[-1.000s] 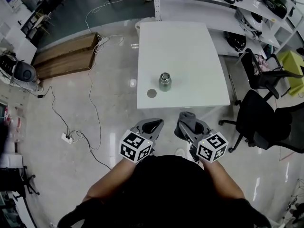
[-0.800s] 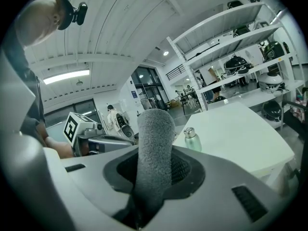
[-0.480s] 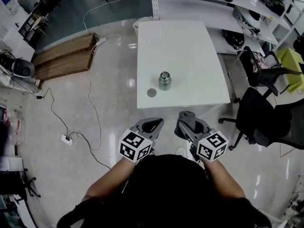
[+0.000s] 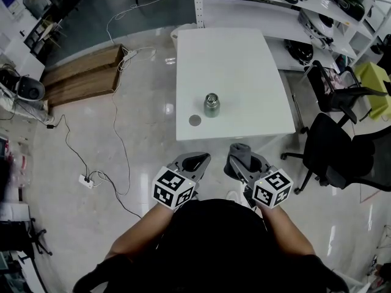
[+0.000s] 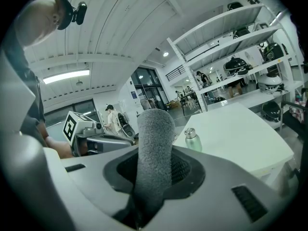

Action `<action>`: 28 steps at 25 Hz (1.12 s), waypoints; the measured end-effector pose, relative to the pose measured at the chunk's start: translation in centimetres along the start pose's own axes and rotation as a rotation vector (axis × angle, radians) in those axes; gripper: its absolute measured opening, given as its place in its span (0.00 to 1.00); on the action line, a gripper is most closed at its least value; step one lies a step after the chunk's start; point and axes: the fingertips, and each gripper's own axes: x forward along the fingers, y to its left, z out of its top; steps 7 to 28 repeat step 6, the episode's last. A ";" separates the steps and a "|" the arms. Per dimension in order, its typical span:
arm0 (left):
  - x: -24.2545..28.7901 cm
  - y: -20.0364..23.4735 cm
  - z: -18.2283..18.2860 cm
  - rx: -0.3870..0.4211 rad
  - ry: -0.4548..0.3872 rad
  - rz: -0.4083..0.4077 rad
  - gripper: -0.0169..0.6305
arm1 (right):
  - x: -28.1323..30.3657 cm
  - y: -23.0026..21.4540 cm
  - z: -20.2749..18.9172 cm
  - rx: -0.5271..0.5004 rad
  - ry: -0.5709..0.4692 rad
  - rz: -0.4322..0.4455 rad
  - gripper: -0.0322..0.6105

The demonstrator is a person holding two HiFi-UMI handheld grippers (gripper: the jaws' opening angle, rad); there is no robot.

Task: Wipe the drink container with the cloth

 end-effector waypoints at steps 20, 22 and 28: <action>-0.3 0.0 0.0 -0.001 0.000 0.001 0.05 | 0.0 0.3 0.2 0.005 -0.006 0.002 0.22; -0.3 0.0 0.0 -0.001 0.000 0.001 0.05 | 0.0 0.3 0.2 0.005 -0.006 0.002 0.22; -0.3 0.0 0.0 -0.001 0.000 0.001 0.05 | 0.0 0.3 0.2 0.005 -0.006 0.002 0.22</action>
